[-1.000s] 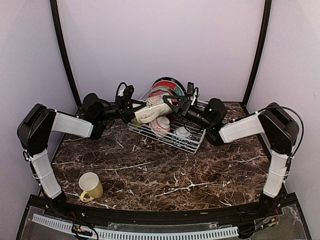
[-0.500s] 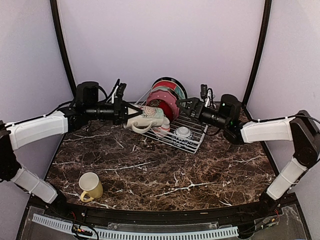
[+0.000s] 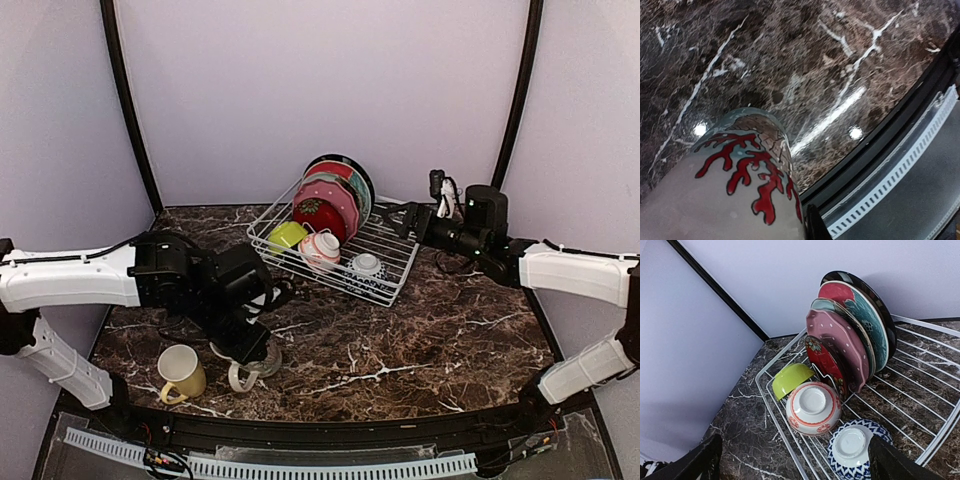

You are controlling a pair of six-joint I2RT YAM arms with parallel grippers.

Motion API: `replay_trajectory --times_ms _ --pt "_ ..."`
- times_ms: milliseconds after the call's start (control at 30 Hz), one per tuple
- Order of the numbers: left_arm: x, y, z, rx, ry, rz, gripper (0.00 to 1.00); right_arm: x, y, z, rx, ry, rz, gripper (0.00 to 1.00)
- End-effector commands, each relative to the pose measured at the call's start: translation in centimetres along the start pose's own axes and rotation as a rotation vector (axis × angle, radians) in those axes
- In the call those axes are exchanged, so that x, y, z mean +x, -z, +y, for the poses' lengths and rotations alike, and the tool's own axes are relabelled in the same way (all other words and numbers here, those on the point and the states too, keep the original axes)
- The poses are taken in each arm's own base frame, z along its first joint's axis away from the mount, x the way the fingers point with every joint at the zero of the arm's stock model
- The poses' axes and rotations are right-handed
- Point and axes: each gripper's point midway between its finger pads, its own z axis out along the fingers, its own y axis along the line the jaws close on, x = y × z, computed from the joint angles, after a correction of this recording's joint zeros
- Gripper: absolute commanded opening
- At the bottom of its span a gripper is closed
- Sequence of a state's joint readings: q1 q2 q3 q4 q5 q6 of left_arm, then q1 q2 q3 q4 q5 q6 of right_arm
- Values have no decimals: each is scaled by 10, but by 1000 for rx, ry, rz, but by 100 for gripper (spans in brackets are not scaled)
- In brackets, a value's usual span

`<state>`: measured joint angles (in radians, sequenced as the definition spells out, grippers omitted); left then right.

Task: Unload the mixed dishes from the dish rack
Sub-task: Place the cup at the corner of the board.

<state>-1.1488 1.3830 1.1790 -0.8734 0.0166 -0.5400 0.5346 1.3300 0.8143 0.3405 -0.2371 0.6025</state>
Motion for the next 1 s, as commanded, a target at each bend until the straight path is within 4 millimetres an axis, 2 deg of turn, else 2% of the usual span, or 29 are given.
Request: replay_trajectory --times_ms 0,200,433,633,800,833,900,967 --pt "13 15 26 -278 -61 32 1 0 -1 -8 50 45 15 99" --pt "36 -5 28 -305 -86 106 1 5 0 -10 52 40 21 99" --pt "50 -5 27 -290 -119 186 1 8 2 -15 73 38 25 99" --pt "68 -12 22 -232 -105 248 1 12 -1 -16 62 26 34 99" --pt "72 -17 19 -199 -84 243 2 13 -1 -16 62 22 35 99" --pt "73 -18 21 -209 -86 241 3 13 -1 -17 63 22 35 99" --pt "72 -19 23 -222 -91 243 13 14 -3 -17 66 21 42 99" --pt "70 -19 22 -217 -92 235 32 15 -4 -17 71 24 55 99"
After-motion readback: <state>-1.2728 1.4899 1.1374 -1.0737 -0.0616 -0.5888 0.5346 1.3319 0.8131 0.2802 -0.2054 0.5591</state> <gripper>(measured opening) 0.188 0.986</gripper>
